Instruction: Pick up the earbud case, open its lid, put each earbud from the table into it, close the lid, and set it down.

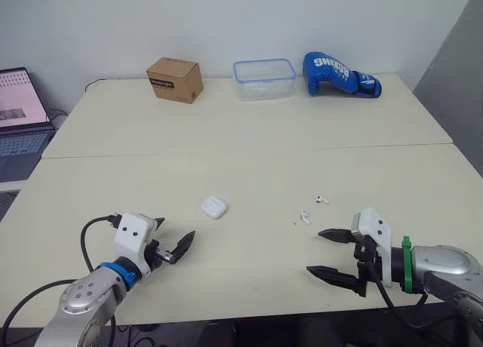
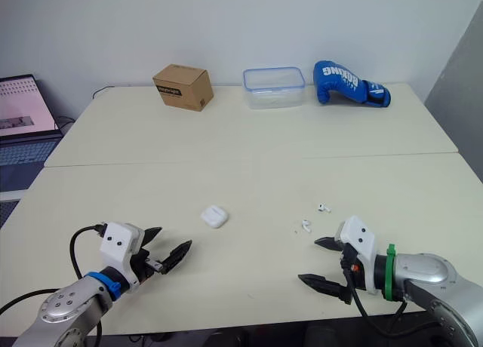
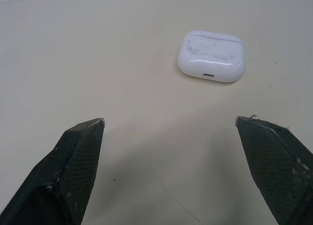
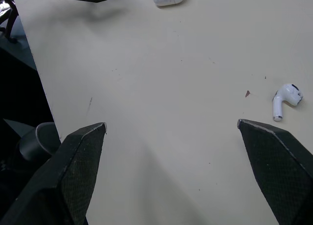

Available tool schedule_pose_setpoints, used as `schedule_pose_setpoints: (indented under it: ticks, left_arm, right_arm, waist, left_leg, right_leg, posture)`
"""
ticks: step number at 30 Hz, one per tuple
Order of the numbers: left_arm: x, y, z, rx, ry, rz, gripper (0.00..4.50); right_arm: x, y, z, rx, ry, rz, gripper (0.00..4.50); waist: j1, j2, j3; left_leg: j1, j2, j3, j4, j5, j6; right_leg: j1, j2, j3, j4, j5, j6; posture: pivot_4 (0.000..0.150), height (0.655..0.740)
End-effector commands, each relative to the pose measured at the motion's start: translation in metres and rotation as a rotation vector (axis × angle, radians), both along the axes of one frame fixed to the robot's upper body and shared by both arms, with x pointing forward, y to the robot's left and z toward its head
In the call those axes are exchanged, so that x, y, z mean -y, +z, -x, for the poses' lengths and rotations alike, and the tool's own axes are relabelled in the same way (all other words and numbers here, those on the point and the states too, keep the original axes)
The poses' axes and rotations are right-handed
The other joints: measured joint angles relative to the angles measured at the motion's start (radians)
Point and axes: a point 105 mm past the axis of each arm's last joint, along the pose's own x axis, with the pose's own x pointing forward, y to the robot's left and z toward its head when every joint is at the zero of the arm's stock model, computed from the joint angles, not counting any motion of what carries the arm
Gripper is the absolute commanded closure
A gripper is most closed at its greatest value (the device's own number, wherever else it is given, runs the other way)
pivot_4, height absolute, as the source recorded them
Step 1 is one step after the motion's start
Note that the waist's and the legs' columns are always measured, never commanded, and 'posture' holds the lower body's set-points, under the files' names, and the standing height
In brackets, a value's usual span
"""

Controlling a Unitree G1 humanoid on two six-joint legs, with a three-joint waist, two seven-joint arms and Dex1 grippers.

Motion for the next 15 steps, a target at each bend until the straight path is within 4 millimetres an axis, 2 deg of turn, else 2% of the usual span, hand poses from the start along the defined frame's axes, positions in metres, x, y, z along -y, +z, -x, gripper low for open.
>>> schedule_pose_setpoints:
  ticks: [1,15]
  left_arm:
    - [0.0051,0.0142,-0.0012,0.053,-0.026,0.002,0.01]
    - [0.0107,0.0146,-0.0003,0.04,-0.051,0.014,0.01]
  right_arm:
    - [-0.0047,0.0104,-0.0017,0.047,0.007,-0.015,0.0]
    - [-0.0019,0.0081,-0.0038,0.042,-0.015,-0.013,0.0]
  waist:
    - [0.0,0.0,0.0]
    - [0.0,0.0,0.0]
  left_leg:
    - [0.0,0.0,0.0,0.0,0.0,0.0]
    - [0.0,0.0,0.0,0.0,0.0,0.0]
  right_leg:
    - [0.0,0.0,0.0,0.0,0.0,0.0]
    - [0.0,0.0,0.0,0.0,0.0,0.0]
  posture:
    - [0.15,0.7307]
    - [0.15,0.7307]
